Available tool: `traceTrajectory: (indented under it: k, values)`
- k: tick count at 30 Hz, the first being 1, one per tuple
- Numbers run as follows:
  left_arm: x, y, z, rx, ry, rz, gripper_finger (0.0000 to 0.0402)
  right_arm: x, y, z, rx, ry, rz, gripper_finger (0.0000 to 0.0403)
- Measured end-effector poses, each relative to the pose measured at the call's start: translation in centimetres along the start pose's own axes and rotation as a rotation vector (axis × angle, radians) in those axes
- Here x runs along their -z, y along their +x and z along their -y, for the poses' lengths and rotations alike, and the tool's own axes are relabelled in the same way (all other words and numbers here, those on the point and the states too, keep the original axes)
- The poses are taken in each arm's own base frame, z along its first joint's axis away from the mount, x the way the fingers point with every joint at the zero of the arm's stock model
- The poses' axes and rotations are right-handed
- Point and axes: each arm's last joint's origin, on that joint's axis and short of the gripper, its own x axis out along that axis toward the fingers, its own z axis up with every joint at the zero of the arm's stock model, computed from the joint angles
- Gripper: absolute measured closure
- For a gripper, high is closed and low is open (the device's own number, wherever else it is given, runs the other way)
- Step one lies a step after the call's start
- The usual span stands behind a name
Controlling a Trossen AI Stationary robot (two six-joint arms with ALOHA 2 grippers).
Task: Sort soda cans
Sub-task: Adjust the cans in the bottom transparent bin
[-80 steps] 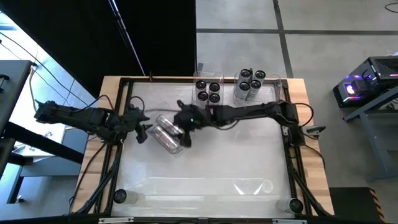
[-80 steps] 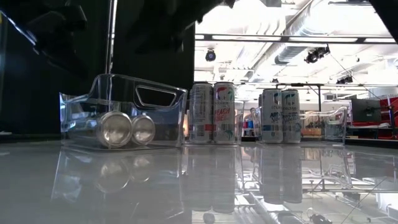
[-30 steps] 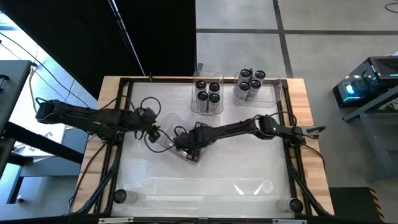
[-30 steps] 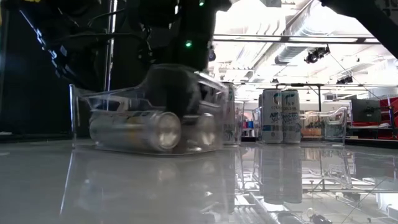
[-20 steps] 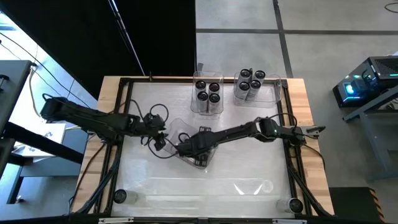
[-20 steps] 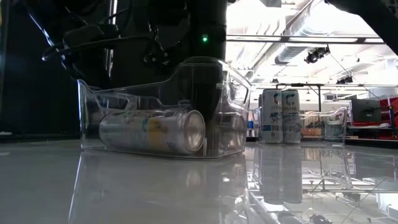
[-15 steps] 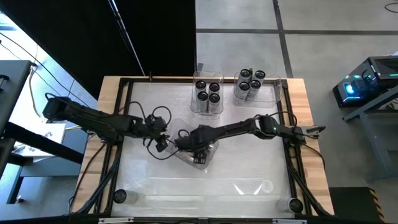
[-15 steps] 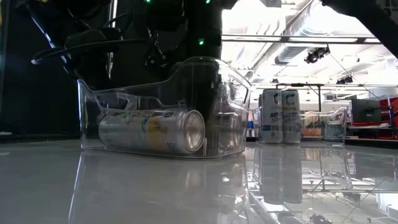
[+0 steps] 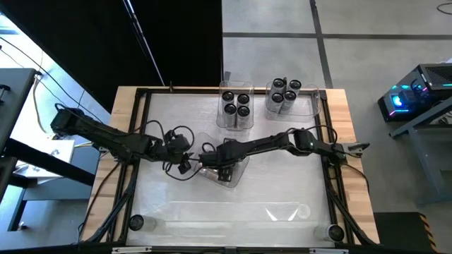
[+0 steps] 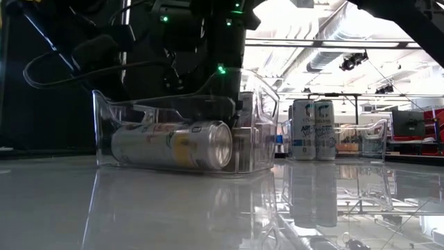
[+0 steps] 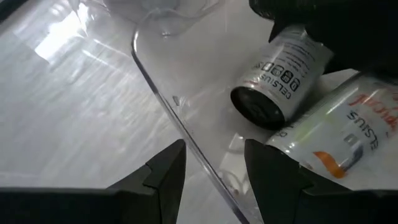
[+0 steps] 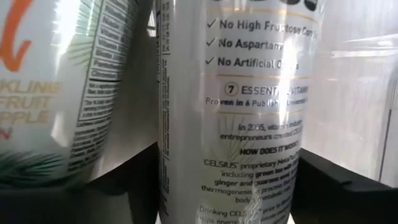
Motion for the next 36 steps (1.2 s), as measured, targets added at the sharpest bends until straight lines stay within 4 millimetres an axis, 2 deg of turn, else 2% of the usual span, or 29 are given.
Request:
traceTrajectory:
  k: [2,7,10,13,18,20,25,29,36]
  values:
    - [0.0,-0.4,0.1,0.003,0.004,0.018,0.0245,0.0,-0.3,-0.1,0.001,0.001,0.008,0.0169]
    - [0.2,-1.7,0.7,0.018,0.014,0.083,0.0245,0.5,-1.7,-0.5,0.049,-0.012,0.027,0.0169]
    - [0.4,-2.4,1.1,0.015,0.018,0.124,0.0245,1.2,-3.5,-0.1,0.096,-0.003,0.083,0.0169]
    - [0.6,-3.0,1.5,0.018,0.019,0.158,0.0245,2.5,-5.1,0.6,0.119,0.038,0.168,0.0169]
    - [0.3,-4.1,2.1,0.002,-0.033,0.277,0.0245,5.8,-5.9,1.3,0.065,0.116,0.38,0.0169]
    - [-0.3,-4.6,2.4,0.012,-0.057,0.34,0.0245,7.0,-5.7,1.4,0.053,0.149,0.505,0.0169]
    - [-1.7,-5.0,3.4,0.08,0.013,0.465,0.0245,8.7,-2.4,0.4,0.0,0.168,0.772,0.0169]
    - [-3.1,-5.1,3.7,0.166,0.074,0.542,0.0245,8.5,-2.5,0.2,-0.028,0.205,0.891,0.0169]
    - [-3.5,-4.6,3.2,0.286,0.149,0.509,0.0245,6.5,-4.7,0.0,-0.008,0.168,0.807,0.0169]
